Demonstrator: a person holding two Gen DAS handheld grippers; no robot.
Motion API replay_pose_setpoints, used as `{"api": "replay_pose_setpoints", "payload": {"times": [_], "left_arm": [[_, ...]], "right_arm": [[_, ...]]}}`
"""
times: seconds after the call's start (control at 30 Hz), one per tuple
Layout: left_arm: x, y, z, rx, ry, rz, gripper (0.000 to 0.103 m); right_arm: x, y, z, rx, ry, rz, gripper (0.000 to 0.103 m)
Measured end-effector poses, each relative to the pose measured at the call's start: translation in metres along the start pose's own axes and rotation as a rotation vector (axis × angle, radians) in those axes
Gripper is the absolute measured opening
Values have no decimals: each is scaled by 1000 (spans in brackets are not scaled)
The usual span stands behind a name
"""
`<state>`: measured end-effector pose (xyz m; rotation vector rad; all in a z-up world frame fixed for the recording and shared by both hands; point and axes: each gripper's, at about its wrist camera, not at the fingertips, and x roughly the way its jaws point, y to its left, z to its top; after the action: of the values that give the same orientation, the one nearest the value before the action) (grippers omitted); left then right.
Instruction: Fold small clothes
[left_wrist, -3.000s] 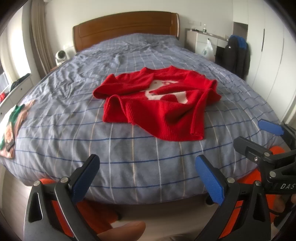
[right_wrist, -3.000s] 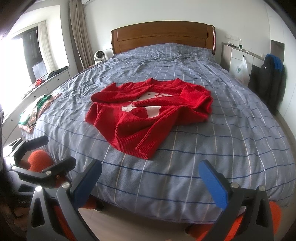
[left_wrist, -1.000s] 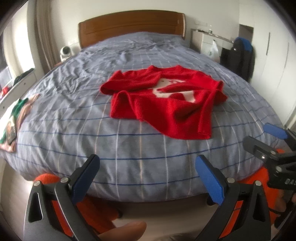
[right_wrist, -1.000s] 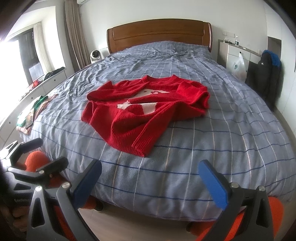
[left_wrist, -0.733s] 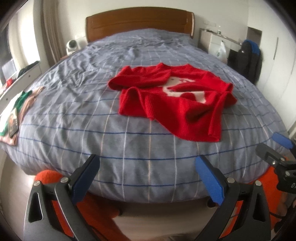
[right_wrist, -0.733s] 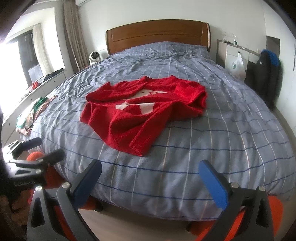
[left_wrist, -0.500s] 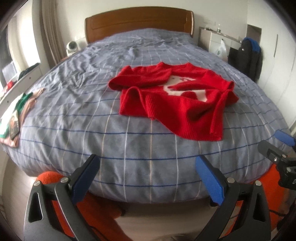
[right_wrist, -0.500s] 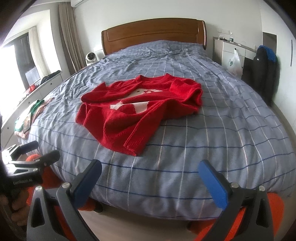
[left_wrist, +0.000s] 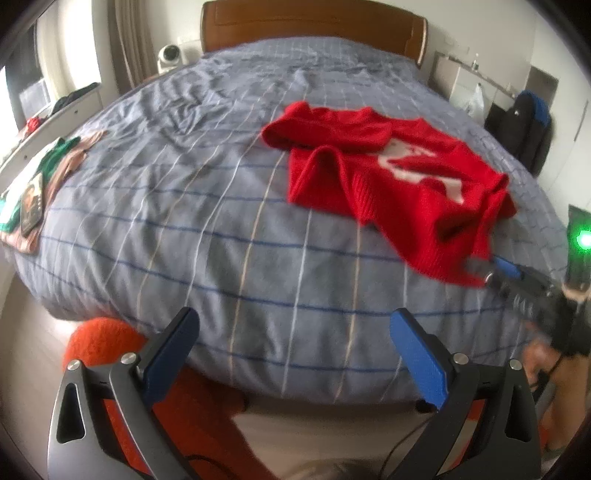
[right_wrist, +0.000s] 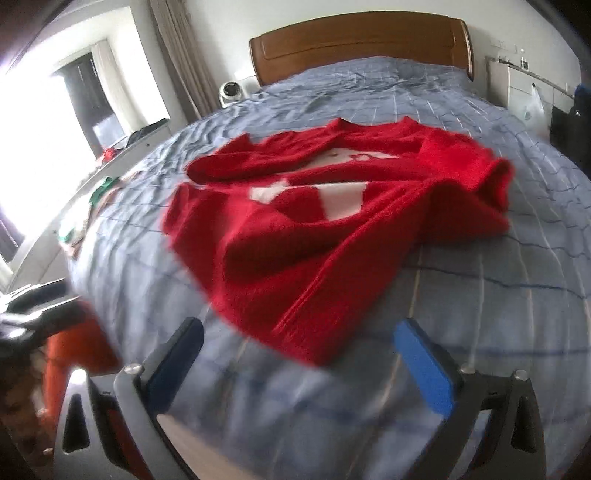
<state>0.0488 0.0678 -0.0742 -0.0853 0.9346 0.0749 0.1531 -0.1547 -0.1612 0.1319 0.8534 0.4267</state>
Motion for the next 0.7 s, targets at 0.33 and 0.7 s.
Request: {"api": "replay_pose_setpoints", "payload": {"times": [0.33, 0.7], "left_arm": [[20, 7, -11, 11, 29, 17, 103], [67, -3, 14, 103, 81, -353, 101]], "right_arm": [[-94, -65, -64, 252, -37, 25, 9], [-73, -97, -79, 424, -50, 118, 10]]}}
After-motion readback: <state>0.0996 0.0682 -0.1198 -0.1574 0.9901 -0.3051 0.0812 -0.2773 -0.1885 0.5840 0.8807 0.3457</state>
